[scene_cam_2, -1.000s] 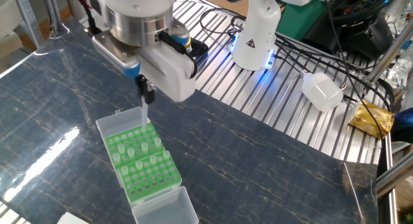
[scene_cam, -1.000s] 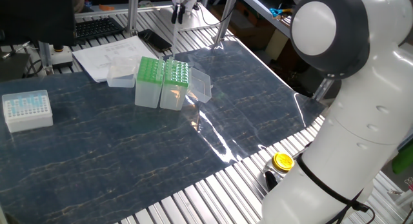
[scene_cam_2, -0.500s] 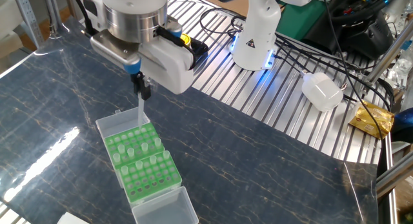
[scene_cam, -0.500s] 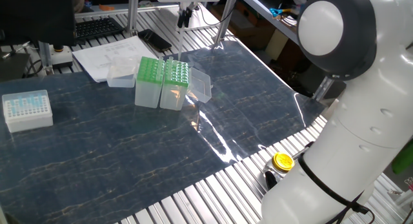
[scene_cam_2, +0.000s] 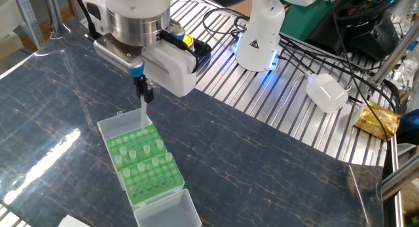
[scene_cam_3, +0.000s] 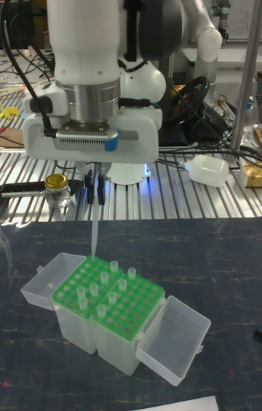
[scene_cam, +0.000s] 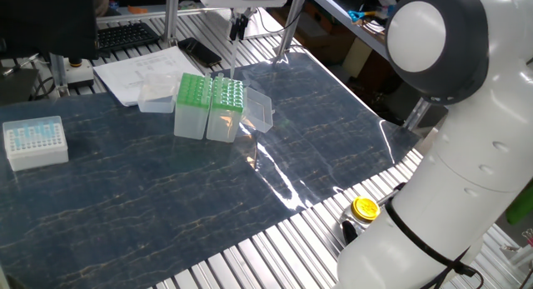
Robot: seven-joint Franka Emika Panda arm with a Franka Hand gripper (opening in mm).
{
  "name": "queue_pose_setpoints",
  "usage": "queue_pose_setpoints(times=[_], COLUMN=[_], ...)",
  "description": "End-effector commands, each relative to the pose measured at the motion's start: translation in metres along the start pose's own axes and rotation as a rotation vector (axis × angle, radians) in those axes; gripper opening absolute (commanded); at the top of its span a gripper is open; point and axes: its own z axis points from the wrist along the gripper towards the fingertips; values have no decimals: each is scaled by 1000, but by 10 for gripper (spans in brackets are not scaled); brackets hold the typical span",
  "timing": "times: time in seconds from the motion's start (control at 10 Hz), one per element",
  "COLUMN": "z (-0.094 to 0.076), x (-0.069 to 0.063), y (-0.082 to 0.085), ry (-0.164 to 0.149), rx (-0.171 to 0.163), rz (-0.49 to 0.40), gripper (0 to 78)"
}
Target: Transfer all large pipette tips from one holder to another
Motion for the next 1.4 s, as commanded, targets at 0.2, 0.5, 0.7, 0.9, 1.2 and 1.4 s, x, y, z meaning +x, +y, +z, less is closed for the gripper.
queue_pose_setpoints(times=[0.2,0.5,0.7,0.9,1.2,1.4], z=[1,4,6,10,20,22], x=[3,4,6,6,8,7], y=[3,6,8,9,11,10], ry=[-1,2,3,5,3,5], rx=[-1,-4,-4,-5,-5,-11], rz=[2,1,3,-3,0,0], gripper=[12,12,12,12,12,12])
